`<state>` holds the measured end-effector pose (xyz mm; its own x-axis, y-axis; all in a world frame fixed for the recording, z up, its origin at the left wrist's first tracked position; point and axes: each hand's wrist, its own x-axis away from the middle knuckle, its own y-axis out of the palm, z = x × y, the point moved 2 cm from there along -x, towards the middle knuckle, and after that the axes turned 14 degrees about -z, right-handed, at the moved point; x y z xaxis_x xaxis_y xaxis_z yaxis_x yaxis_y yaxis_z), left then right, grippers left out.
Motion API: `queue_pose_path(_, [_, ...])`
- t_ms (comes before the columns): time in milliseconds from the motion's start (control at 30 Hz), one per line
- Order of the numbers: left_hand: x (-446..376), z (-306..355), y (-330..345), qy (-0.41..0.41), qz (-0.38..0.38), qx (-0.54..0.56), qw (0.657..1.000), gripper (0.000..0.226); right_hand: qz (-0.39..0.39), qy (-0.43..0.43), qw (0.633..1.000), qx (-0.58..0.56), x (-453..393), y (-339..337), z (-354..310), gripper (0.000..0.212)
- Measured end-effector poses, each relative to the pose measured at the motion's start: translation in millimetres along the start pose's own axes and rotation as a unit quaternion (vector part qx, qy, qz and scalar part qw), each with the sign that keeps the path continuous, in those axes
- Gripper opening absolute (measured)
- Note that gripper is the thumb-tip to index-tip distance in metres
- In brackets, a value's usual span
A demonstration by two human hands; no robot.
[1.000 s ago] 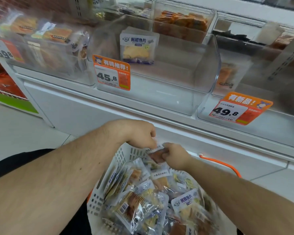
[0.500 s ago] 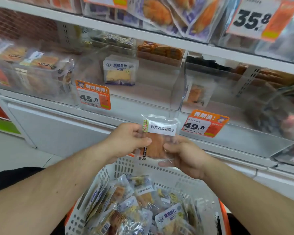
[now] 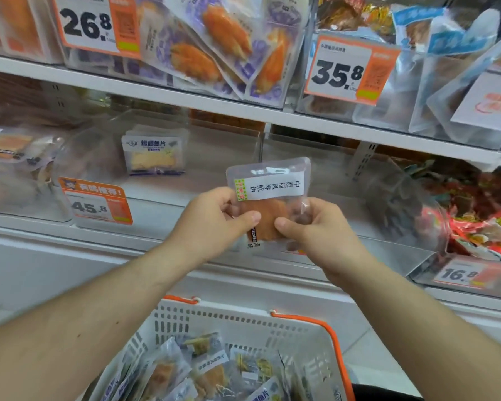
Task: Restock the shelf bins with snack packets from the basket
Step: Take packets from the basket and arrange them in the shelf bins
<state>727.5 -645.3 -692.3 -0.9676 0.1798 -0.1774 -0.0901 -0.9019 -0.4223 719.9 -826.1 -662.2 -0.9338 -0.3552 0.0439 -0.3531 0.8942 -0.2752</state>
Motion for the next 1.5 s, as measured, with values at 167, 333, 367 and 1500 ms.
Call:
queue_pose_path(167, [-30, 22, -1, 0.066, -0.025, -0.197, 0.978, 0.023, 0.068, -0.005, 0.990, 0.122, 2, -38, -19, 0.014])
queue_pose_path(333, [-50, 10, -3, -0.012, 0.008, -0.291, 0.957, 0.029, 0.170, -0.153, 0.870, 0.437, 14, -76, -48, 0.022])
queue_pose_path(367, [-52, 5, -2, -0.033, 0.000, -0.298, 0.954, 0.026, 0.172, -0.152, 0.846, 0.482, 11, -83, -48, 0.018])
queue_pose_path(1500, [-52, -17, 6, -0.072, 0.005, -0.268, 0.961, 0.040, 0.077, 0.083, 0.717, 0.687, -199, -82, 30, 0.042])
